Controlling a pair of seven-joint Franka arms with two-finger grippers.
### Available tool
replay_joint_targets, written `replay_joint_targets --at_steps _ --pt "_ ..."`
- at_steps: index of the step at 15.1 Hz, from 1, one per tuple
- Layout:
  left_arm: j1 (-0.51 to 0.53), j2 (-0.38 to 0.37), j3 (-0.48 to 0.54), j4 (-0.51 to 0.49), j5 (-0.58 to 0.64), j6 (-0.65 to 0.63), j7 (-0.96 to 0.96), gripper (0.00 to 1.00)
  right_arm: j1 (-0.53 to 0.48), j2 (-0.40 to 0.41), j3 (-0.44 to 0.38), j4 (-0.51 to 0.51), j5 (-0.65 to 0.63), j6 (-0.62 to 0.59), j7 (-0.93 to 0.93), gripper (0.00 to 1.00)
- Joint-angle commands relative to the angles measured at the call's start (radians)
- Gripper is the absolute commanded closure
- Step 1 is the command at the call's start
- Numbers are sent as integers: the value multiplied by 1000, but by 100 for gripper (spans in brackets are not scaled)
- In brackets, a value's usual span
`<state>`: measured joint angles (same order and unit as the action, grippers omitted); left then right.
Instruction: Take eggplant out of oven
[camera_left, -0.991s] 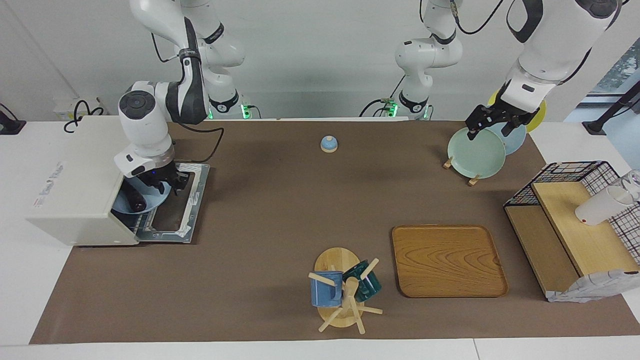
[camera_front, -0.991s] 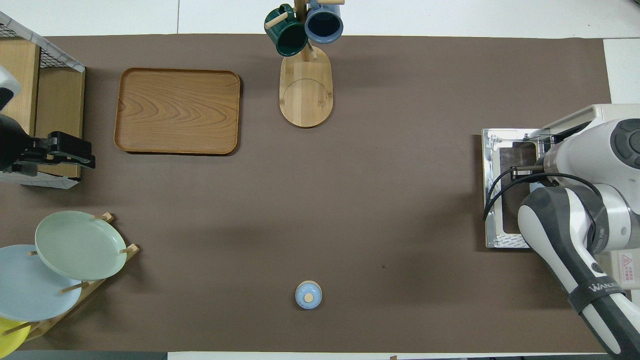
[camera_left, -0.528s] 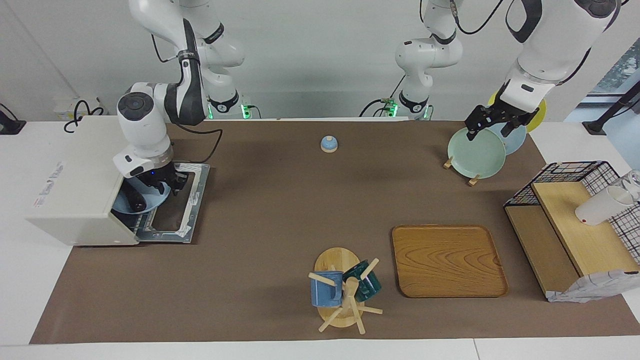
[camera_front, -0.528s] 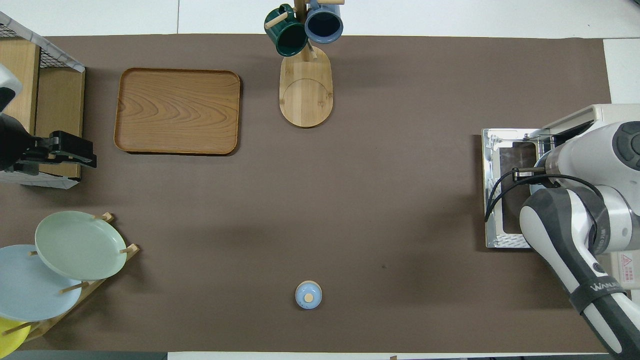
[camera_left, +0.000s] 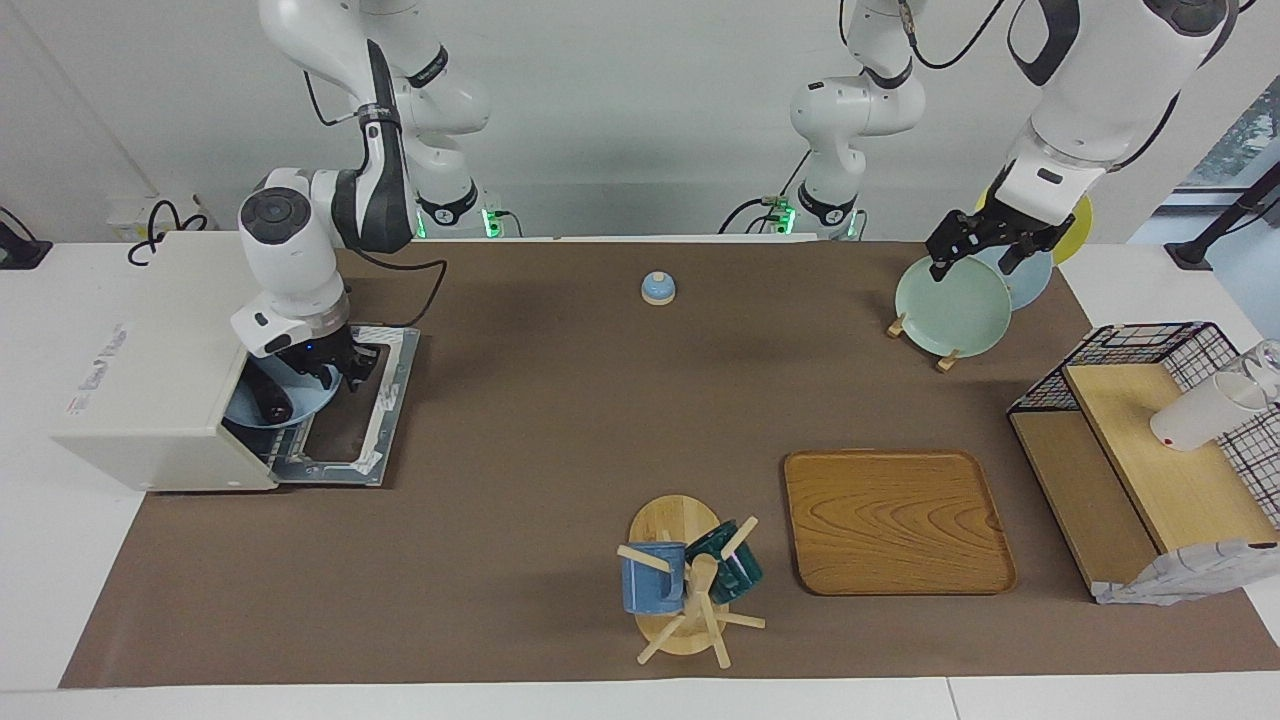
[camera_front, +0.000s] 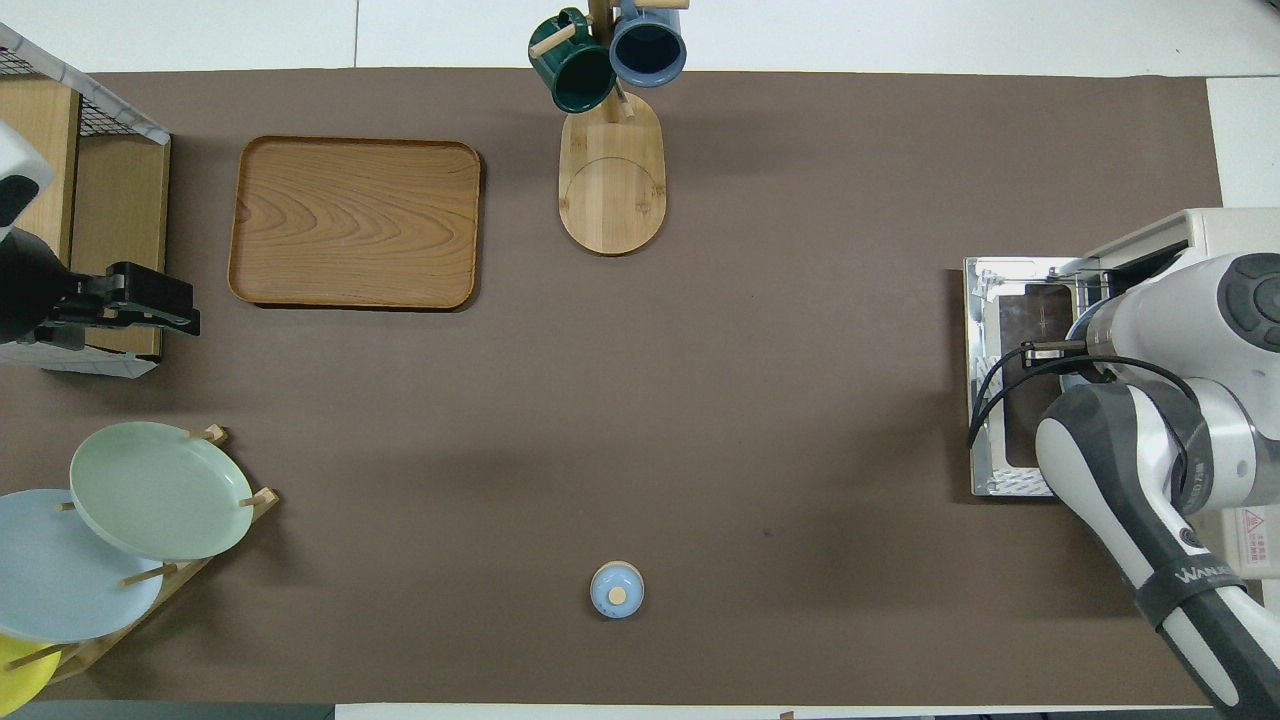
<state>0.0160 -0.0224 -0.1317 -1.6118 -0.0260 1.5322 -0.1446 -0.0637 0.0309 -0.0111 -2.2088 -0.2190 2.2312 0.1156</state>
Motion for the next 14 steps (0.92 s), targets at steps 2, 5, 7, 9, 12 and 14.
replay_joint_targets --at_steps 2,5,7,9,12,14 --pt "-10 -1 7 -7 -11 16 -3 0 -36 -26 10 -40 6 27 -71 100" --pt "-10 -2 7 -7 -11 16 -3 0 -27 -26 11 -28 6 4 -108 100" --pt "-8 -1 7 -7 -11 19 -3 0 -24 -26 20 -11 4 -33 -109 100" --pt "-8 -1 7 -8 -11 25 -3 0 25 -16 33 39 -11 -96 -106 100" --pt "-8 -1 7 -8 -11 25 -4 0 184 -8 34 90 -106 -177 -52 100" --pt "-10 4 7 1 -12 23 -7 0 287 -6 34 101 -141 -202 70 100"
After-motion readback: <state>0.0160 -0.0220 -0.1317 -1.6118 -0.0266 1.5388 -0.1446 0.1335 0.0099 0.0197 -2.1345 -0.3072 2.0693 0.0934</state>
